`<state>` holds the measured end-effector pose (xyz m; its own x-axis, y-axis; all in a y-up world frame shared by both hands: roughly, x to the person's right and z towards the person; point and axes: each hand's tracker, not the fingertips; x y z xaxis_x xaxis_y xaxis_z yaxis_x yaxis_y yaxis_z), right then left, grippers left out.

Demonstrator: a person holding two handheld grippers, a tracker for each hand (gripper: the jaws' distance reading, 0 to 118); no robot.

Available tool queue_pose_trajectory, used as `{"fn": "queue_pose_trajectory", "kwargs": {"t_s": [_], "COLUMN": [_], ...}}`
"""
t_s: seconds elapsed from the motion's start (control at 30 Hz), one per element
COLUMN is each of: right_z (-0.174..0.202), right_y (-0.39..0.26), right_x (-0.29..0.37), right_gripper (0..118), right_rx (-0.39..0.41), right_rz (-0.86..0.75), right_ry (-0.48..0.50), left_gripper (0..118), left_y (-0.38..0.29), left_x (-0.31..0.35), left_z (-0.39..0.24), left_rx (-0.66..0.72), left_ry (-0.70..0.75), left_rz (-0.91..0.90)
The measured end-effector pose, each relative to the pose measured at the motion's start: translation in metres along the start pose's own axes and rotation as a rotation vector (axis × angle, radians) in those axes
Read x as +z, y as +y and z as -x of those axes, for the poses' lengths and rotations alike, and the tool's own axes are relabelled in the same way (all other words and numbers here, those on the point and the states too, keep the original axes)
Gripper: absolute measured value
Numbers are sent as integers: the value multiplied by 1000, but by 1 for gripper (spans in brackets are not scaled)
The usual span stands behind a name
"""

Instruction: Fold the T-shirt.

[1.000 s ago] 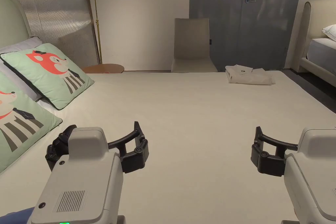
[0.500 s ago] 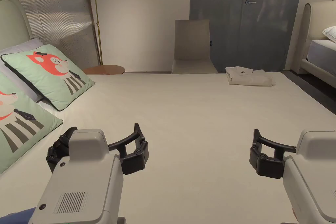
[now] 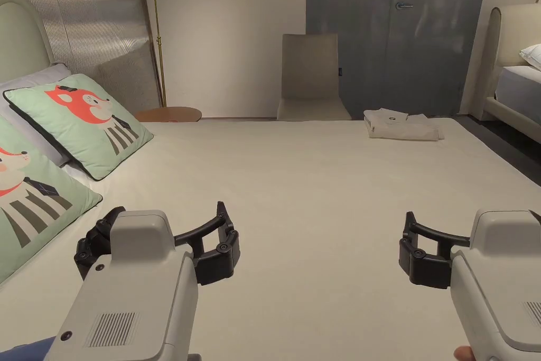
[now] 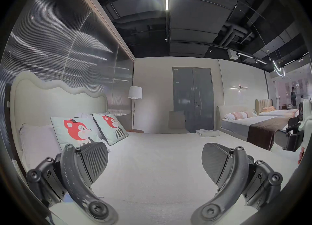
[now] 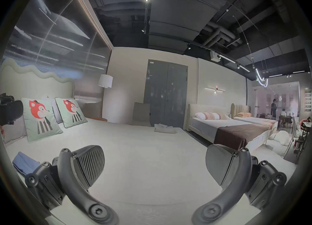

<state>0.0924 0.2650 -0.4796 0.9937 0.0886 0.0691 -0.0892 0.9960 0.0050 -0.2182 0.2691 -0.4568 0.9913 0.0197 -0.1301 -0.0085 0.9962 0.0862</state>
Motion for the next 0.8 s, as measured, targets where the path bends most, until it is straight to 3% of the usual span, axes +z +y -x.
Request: {"fn": "queue_pose_trajectory", "kwargs": {"t_s": [0.1,0.43,0.8], "right_z": [-2,-3,-9], "right_y": [-2,7,23], "right_x": [0,4,9], "right_gripper": [117,118,118], "right_rx": [-31,8,-33], "right_rz": [6,21,14], "right_ry": [-12,-55,9], "left_gripper": [111,111,111], "left_y": [1,7,10], "left_x": [0,1,2], "left_z": [0,2,5], "left_rx": [-1,3,26], "left_ry": [-4,-5,-15], "left_rz": [0,-2,4]}}
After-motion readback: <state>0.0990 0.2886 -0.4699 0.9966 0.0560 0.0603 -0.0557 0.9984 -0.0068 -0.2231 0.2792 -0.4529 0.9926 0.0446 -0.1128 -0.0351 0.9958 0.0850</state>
